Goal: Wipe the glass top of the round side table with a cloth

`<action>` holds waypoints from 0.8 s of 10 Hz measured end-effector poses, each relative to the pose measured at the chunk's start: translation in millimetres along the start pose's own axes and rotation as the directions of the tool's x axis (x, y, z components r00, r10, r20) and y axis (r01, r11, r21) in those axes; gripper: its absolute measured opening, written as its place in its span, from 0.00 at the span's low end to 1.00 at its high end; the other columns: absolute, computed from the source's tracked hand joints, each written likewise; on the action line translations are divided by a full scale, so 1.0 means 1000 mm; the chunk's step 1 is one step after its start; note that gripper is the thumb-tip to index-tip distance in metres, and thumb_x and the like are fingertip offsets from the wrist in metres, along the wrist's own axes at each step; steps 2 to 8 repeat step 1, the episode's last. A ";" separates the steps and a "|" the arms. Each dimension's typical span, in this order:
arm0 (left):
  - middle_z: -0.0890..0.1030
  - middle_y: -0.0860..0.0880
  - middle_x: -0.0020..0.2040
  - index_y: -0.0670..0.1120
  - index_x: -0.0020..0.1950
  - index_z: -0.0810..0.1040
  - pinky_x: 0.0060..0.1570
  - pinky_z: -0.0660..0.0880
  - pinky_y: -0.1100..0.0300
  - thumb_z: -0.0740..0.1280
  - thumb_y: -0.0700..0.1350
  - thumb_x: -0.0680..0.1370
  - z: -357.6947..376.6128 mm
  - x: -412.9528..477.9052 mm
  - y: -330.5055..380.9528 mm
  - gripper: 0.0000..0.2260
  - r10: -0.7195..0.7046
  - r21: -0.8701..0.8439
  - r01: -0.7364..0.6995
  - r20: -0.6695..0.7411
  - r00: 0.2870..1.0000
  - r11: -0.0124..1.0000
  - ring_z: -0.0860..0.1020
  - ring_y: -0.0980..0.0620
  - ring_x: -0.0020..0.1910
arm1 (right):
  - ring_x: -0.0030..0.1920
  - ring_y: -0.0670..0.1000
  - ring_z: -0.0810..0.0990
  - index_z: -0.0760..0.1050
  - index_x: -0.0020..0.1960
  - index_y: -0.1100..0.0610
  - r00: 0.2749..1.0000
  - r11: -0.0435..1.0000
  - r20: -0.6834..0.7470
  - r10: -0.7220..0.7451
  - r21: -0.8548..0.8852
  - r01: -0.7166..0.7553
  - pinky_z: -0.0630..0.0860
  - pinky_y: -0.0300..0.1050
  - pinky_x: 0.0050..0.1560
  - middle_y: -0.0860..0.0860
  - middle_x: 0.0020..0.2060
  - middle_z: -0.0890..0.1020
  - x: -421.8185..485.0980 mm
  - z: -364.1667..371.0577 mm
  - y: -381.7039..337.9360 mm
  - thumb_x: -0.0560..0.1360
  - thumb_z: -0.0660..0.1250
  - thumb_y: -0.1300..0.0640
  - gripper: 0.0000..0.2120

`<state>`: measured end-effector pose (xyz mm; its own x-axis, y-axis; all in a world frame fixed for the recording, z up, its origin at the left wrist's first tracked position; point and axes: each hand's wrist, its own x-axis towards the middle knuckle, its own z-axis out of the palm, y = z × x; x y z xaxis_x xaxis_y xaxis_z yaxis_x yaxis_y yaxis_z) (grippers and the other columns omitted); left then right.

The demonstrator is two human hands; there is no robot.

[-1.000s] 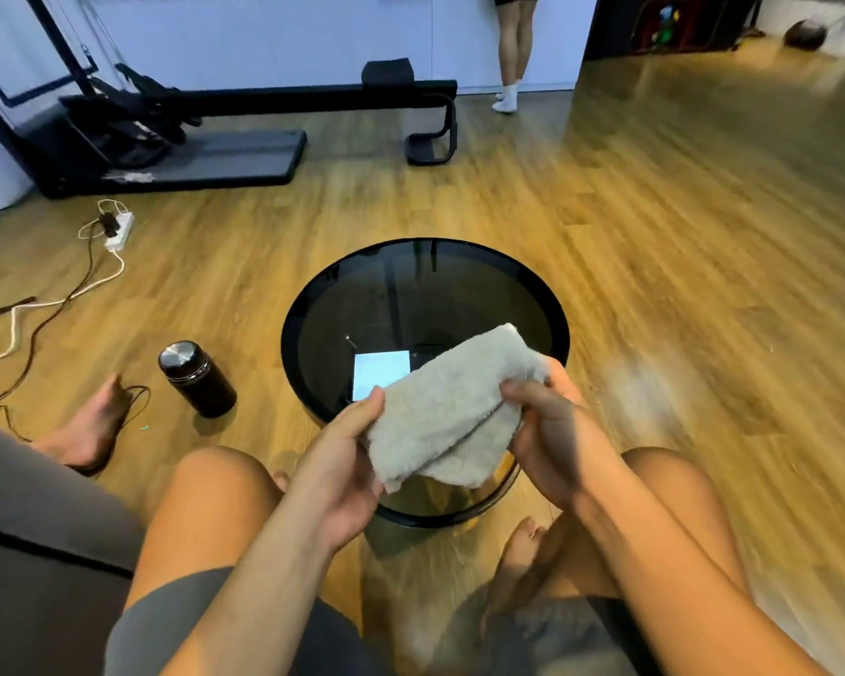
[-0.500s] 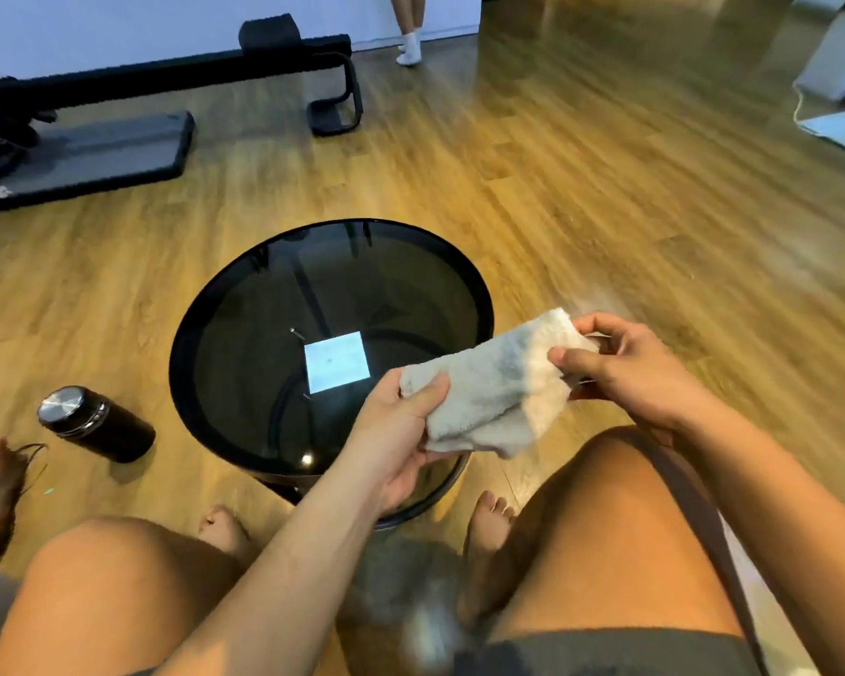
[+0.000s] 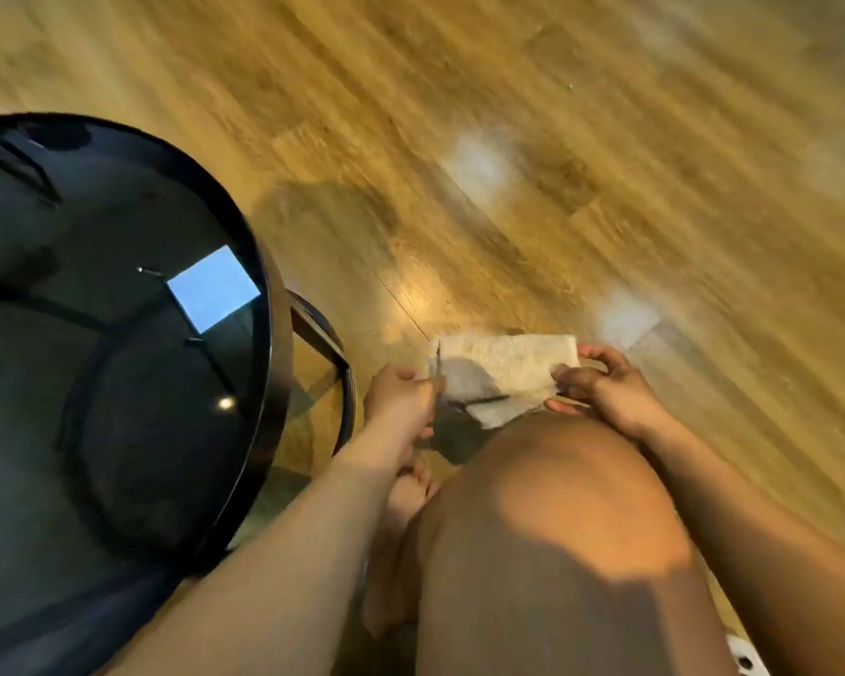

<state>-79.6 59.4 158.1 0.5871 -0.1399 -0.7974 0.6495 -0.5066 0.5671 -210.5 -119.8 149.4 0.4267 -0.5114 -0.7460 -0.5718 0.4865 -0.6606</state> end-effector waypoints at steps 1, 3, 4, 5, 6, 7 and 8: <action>0.79 0.45 0.43 0.46 0.46 0.73 0.46 0.79 0.48 0.70 0.49 0.76 0.005 0.023 -0.018 0.09 -0.054 0.174 0.058 -0.028 0.998 0.983 0.80 0.43 0.46 | 0.44 0.54 0.80 0.64 0.69 0.59 0.990 0.982 -0.061 0.125 -0.132 -0.132 0.72 0.29 0.24 0.57 0.49 0.79 0.026 0.003 0.025 0.77 0.68 0.64 0.23; 0.79 0.45 0.43 0.46 0.46 0.73 0.46 0.79 0.48 0.70 0.49 0.76 0.005 0.023 -0.018 0.09 -0.054 0.174 0.058 -0.028 0.998 0.983 0.80 0.43 0.46 | 0.44 0.54 0.80 0.64 0.69 0.59 0.990 0.982 -0.061 0.125 -0.132 -0.132 0.72 0.29 0.24 0.57 0.49 0.79 0.026 0.003 0.025 0.77 0.68 0.64 0.23; 0.79 0.45 0.43 0.46 0.46 0.73 0.46 0.79 0.48 0.70 0.49 0.76 0.005 0.023 -0.018 0.09 -0.054 0.174 0.058 -0.028 0.998 0.983 0.80 0.43 0.46 | 0.44 0.54 0.80 0.64 0.69 0.59 0.990 0.982 -0.061 0.125 -0.132 -0.132 0.72 0.29 0.24 0.57 0.49 0.79 0.026 0.003 0.025 0.77 0.68 0.64 0.23; 0.79 0.45 0.43 0.46 0.46 0.73 0.46 0.79 0.48 0.70 0.49 0.76 0.005 0.023 -0.018 0.09 -0.054 0.174 0.058 -0.028 0.998 0.983 0.80 0.43 0.46 | 0.44 0.54 0.80 0.64 0.69 0.59 0.990 0.982 -0.061 0.125 -0.132 -0.132 0.72 0.29 0.24 0.57 0.49 0.79 0.026 0.003 0.025 0.77 0.68 0.64 0.23; 0.79 0.45 0.43 0.46 0.46 0.73 0.46 0.79 0.48 0.70 0.49 0.76 0.005 0.023 -0.018 0.09 -0.054 0.174 0.058 -0.028 0.998 0.983 0.80 0.43 0.46 | 0.44 0.54 0.80 0.64 0.69 0.59 0.990 0.982 -0.061 0.125 -0.132 -0.132 0.72 0.29 0.24 0.57 0.49 0.79 0.026 0.003 0.025 0.77 0.68 0.64 0.23; 0.79 0.45 0.43 0.46 0.46 0.73 0.46 0.79 0.48 0.70 0.49 0.76 0.005 0.023 -0.018 0.09 -0.054 0.174 0.058 -0.028 0.998 0.983 0.80 0.43 0.46 | 0.44 0.54 0.80 0.64 0.69 0.59 0.990 0.982 -0.061 0.125 -0.132 -0.132 0.72 0.29 0.24 0.57 0.49 0.79 0.026 0.003 0.025 0.77 0.68 0.64 0.23; 0.79 0.45 0.43 0.46 0.46 0.73 0.46 0.79 0.48 0.70 0.49 0.76 0.005 0.023 -0.018 0.09 -0.054 0.174 0.058 -0.028 0.998 0.983 0.80 0.43 0.46 | 0.44 0.54 0.80 0.64 0.69 0.59 0.990 0.982 -0.061 0.125 -0.132 -0.132 0.72 0.29 0.24 0.57 0.49 0.79 0.026 0.003 0.025 0.77 0.68 0.64 0.23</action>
